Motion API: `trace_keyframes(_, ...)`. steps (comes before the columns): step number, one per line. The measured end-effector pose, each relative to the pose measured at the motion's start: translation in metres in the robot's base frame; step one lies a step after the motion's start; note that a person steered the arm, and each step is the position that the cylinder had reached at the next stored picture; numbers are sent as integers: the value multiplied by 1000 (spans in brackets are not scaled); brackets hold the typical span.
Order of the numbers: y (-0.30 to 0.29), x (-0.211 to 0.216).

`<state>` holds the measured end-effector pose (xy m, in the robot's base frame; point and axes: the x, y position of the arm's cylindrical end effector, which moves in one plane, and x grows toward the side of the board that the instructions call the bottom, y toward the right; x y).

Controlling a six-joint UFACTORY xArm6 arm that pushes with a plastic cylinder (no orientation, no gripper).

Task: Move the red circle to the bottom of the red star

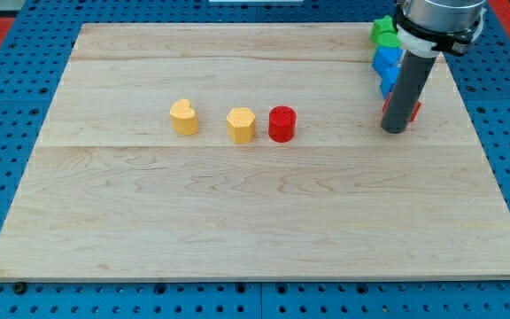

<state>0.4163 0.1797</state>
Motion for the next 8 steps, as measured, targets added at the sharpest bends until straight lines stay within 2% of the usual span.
trace_keyframes(2, -43, 12)
trace_keyframes(6, -200, 31)
trace_keyframes(8, -202, 7)
